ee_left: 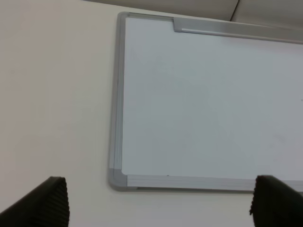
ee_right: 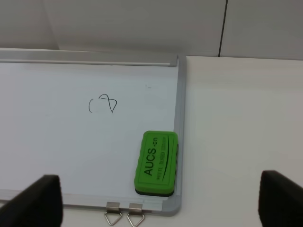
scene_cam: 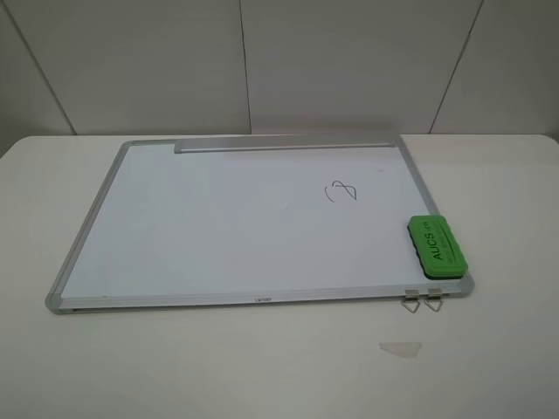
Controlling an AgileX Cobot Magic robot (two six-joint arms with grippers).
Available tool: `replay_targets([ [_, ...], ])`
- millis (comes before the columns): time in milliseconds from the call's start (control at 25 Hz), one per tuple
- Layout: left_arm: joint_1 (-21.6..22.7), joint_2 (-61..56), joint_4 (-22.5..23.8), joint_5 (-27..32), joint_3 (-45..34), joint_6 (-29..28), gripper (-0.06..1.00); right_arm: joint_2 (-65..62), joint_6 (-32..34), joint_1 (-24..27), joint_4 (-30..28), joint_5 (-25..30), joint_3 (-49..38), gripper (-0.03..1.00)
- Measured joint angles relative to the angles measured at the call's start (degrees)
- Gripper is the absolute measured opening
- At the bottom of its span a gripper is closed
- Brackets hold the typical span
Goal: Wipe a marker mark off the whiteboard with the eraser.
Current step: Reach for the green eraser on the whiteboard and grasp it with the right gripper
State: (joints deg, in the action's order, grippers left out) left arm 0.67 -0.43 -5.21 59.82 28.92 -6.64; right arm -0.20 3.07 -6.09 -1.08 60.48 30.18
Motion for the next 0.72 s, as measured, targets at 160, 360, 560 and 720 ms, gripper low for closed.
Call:
replay_targets([
  [160,0.00,0.00,0.00,0.00,0.00,0.00,0.78,0.00,0.00,0.00,0.00,0.00,0.00,0.82],
  [360,0.00,0.00,0.00,0.00,0.00,0.00,0.78,0.00,0.00,0.00,0.00,0.00,0.00,0.82],
  [560,0.00,0.00,0.00,0.00,0.00,0.00,0.78,0.00,0.00,0.00,0.00,0.00,0.00,0.82],
  [720,0.00,0.00,0.00,0.00,0.00,0.00,0.78,0.00,0.00,0.00,0.00,0.00,0.00,0.82],
])
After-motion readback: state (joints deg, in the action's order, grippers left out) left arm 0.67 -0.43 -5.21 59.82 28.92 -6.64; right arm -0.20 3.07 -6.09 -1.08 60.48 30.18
